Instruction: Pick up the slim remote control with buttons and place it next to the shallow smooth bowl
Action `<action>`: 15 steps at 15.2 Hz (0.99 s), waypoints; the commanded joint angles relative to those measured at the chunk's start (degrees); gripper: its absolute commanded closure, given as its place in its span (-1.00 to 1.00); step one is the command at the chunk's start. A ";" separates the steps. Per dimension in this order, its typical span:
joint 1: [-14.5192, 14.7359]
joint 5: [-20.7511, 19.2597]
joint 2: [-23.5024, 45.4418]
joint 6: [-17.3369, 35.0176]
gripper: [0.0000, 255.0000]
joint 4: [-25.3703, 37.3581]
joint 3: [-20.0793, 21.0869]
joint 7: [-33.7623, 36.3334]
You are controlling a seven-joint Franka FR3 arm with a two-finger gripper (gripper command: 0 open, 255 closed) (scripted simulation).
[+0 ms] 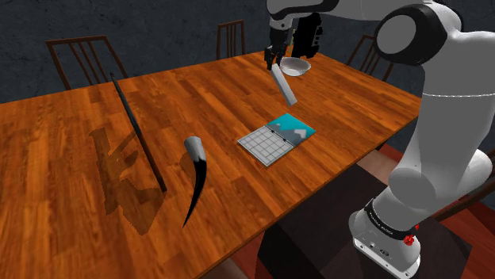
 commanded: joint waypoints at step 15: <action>-6.35 0.44 8.13 1.34 1.00 6.95 -2.28 -8.91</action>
